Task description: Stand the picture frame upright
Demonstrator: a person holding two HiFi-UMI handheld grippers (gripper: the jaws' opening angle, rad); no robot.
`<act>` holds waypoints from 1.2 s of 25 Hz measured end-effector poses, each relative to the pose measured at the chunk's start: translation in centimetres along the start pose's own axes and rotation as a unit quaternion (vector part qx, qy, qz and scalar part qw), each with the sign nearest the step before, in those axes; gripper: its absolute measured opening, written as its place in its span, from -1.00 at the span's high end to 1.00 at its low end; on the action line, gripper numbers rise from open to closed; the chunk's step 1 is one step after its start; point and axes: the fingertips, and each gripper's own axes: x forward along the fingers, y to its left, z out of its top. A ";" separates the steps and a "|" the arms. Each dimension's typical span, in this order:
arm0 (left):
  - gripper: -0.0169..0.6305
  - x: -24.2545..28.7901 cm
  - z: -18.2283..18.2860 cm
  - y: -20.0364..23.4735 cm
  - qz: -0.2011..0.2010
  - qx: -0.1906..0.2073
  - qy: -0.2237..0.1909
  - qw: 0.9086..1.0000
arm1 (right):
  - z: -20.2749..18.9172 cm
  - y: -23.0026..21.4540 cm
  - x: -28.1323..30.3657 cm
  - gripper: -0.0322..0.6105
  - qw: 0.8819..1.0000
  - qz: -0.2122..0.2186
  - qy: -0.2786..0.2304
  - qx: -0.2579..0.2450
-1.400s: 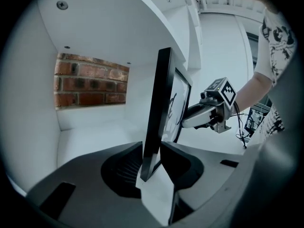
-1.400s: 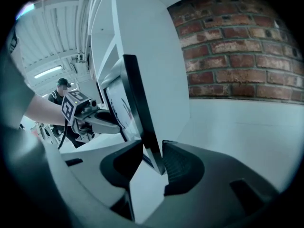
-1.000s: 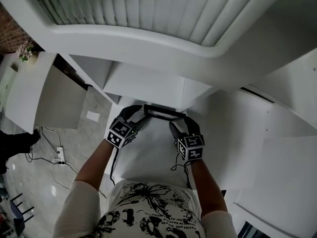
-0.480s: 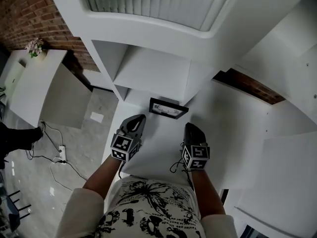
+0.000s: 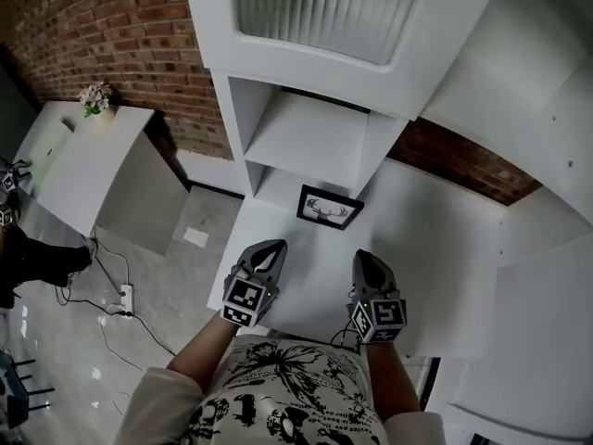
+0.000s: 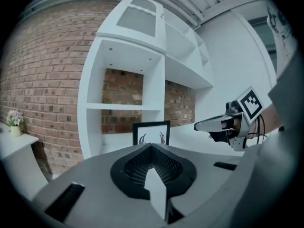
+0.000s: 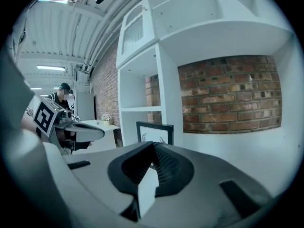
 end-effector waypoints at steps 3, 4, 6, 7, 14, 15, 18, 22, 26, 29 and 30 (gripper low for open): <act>0.91 -1.6 1.5 -0.4 0.005 0.000 -0.022 1.000 | 0.6 1.9 -1.2 0.89 1.000 0.011 -0.008 -0.011; 0.91 -2.0 1.8 -0.4 0.004 -0.008 -0.027 1.000 | 0.9 2.5 -1.5 0.89 1.000 0.012 -0.013 -0.016; 0.91 -2.8 2.4 -0.5 -0.002 -0.030 -0.034 0.999 | 1.6 3.7 -2.3 0.89 0.999 0.013 -0.022 -0.033; 0.91 -3.1 2.6 -0.6 -0.006 -0.039 -0.036 0.999 | 1.9 4.2 -2.6 0.89 0.999 0.015 -0.025 -0.041; 0.91 -4.6 2.9 -2.9 -0.049 -0.052 -0.022 0.997 | 3.0 6.1 -4.1 0.90 0.997 0.003 -0.034 -0.064; 0.91 -4.7 3.0 -3.0 -0.051 -0.055 -0.024 0.997 | 3.0 6.3 -4.2 0.90 0.997 0.003 -0.034 -0.065; 0.91 -5.1 3.6 -3.1 -0.050 -0.053 -0.032 0.997 | 2.9 6.5 -4.4 0.90 0.998 0.003 -0.032 -0.061; 0.91 -5.5 3.8 -3.5 -0.053 -0.052 -0.024 0.997 | 2.8 6.4 -4.7 0.90 0.998 0.002 -0.028 -0.057; 0.91 -5.5 3.5 -3.3 -0.047 -0.059 -0.021 0.997 | 2.8 6.7 -4.7 0.90 0.998 0.008 -0.025 -0.055; 0.91 -5.7 3.7 -3.2 -0.043 -0.065 -0.026 0.997 | 2.8 7.0 -4.9 0.90 0.998 0.010 -0.023 -0.057; 0.91 -5.8 3.7 -3.2 -0.043 -0.068 -0.026 0.996 | 2.8 7.0 -5.0 0.90 0.998 0.010 -0.023 -0.058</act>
